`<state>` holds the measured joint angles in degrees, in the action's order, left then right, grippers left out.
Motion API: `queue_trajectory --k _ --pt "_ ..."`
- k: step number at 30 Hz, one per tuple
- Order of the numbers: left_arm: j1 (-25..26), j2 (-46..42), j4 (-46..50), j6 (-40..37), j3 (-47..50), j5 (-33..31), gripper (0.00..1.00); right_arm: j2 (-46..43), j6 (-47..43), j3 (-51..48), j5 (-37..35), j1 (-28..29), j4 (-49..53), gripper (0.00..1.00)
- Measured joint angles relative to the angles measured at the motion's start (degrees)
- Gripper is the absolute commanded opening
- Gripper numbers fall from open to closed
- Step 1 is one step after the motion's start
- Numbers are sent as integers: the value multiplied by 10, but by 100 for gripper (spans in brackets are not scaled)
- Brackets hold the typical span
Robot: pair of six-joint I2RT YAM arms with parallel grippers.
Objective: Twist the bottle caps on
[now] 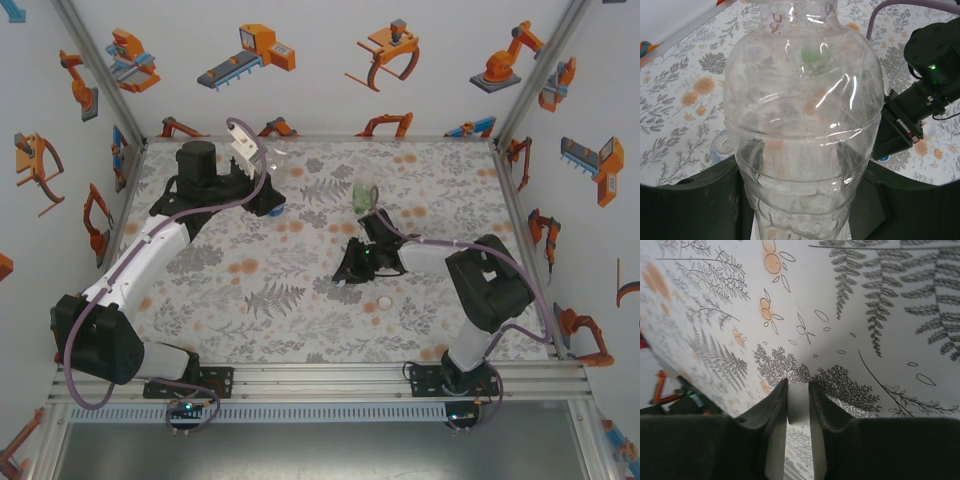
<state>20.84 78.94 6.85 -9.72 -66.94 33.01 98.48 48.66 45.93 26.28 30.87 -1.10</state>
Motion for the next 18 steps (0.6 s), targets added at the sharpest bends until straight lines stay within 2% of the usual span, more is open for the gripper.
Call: queue_trajectory --k 3,6,13,18 --pt "0 0 0 0 0 0 0 -17 11 -24 14 -24 -13 37" --pt "0 0 0 0 0 0 0 -32 5 -24 -1 -38 12 41" --pt "0 0 0 0 0 0 0 -41 -43 35 -97 -28 132 48" --pt "0 1 0 0 0 0 0 -41 -81 82 -192 18 210 51"
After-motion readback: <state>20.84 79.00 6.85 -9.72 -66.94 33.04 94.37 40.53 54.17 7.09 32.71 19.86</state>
